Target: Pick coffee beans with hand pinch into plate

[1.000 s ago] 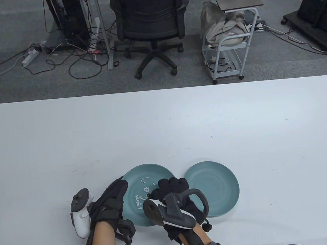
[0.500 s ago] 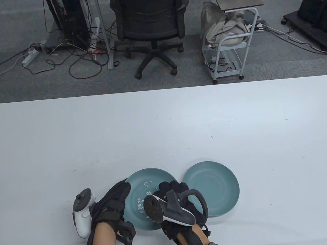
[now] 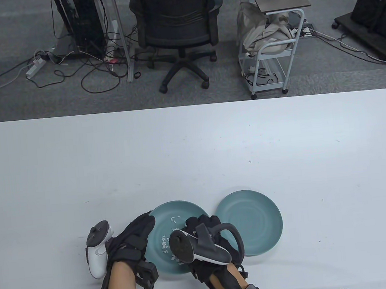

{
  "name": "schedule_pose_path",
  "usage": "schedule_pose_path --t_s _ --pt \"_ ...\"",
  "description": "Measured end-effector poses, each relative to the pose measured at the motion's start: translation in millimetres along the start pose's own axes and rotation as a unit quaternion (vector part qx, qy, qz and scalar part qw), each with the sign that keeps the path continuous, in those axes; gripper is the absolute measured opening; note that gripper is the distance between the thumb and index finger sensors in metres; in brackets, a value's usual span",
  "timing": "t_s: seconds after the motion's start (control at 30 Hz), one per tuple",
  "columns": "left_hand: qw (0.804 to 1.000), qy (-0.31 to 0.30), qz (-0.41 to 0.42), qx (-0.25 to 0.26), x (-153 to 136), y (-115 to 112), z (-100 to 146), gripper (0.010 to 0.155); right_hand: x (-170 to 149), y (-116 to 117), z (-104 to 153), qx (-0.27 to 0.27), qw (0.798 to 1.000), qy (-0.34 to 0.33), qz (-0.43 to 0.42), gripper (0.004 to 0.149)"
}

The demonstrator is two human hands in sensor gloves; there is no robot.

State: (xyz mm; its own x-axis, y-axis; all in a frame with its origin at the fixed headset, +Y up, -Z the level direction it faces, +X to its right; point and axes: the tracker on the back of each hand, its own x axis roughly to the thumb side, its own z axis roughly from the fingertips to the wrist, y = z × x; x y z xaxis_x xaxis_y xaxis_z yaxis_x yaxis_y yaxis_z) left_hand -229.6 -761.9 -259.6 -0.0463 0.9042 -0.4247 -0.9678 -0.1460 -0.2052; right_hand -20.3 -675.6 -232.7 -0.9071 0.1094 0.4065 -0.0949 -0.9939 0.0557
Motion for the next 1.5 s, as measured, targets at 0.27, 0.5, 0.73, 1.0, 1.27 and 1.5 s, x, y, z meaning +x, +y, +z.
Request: schedule_pose_path --t_s 0.27,0.5,0.73,1.0,1.27,1.5 --pt "1.0 -0.009 -0.011 0.007 2.5 -2.3 1.2 0.052 -9.0 -11.1 5.6 -0.036 0.999 0.003 -0.019 0.04" --pt "0.999 -0.03 -0.029 0.027 7.0 -4.2 9.1 0.052 -54.7 -42.1 20.2 -0.109 0.986 0.049 -0.12 0.04" --pt "0.999 -0.03 -0.013 0.028 4.3 -4.9 10.0 0.052 -144.0 -11.0 28.8 -0.067 0.96 0.188 -0.198 0.04" --pt "0.999 -0.027 -0.014 0.04 4.5 -2.2 8.7 0.052 -157.3 33.5 17.6 0.054 0.951 0.262 -0.154 0.039" --pt "0.999 -0.038 -0.006 0.028 6.1 -5.8 10.0 0.053 -147.9 47.3 10.7 0.116 0.948 0.288 -0.062 0.04" --pt "0.999 -0.042 -0.007 0.027 6.9 -6.6 11.5 0.052 -134.1 48.0 7.2 0.122 0.952 0.281 0.015 0.039"
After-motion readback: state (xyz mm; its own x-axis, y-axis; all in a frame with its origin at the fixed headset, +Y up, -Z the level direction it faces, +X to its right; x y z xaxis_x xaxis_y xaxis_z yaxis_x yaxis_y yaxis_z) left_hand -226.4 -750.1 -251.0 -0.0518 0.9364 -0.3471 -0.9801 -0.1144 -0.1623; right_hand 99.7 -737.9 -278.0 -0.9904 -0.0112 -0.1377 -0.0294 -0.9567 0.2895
